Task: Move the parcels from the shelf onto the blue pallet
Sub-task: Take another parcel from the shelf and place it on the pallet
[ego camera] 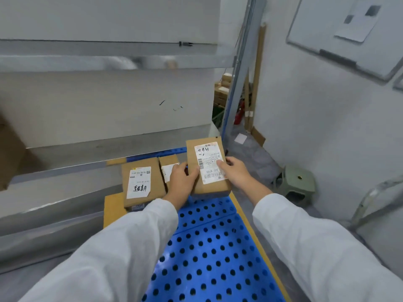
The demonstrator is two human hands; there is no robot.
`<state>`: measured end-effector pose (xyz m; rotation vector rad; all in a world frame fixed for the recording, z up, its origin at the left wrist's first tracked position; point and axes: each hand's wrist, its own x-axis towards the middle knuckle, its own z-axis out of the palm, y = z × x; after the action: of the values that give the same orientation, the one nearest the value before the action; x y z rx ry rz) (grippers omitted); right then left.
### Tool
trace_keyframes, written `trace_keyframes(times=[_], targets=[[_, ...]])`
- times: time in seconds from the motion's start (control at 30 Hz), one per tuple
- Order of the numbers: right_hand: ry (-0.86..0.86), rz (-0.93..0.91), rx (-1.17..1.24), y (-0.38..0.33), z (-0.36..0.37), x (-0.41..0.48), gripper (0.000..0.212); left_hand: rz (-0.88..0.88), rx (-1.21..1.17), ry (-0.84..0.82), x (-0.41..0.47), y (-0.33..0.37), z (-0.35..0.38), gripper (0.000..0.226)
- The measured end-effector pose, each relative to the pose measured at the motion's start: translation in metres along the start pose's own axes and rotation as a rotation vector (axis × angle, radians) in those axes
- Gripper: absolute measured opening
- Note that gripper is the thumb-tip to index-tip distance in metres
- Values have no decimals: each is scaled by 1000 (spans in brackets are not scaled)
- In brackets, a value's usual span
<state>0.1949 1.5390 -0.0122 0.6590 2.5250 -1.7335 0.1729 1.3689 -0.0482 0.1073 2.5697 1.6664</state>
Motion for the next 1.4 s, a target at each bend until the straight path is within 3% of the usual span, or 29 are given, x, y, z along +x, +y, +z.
trace_keyframes(times=[0.2, 0.37, 0.6, 0.9, 1.03, 1.13, 1.27, 1.4], targets=[[-110, 26, -28, 13, 1, 72, 31, -102, 32, 20, 46, -10, 26, 36], [-188, 63, -55, 30, 11, 115, 33, -207, 322, 56, 77, -35, 39, 56], [-286, 153, -65, 67, 32, 143, 36, -101, 745, 129, 87, -68, 49, 59], [-345, 108, -172, 83, 49, 157, 35, -52, 956, 160, 82, -82, 54, 77], [-388, 122, -233, 91, 49, 156, 32, -65, 939, 138, 79, -83, 55, 81], [-391, 71, -277, 82, 47, 152, 35, -60, 840, 116, 75, -75, 51, 75], [-216, -111, -306, 38, 45, 142, 37, 1, 794, 128, 55, -55, 20, 61], [-369, -302, -419, -18, 66, 105, 43, -6, 821, 152, 29, -34, -48, 62]])
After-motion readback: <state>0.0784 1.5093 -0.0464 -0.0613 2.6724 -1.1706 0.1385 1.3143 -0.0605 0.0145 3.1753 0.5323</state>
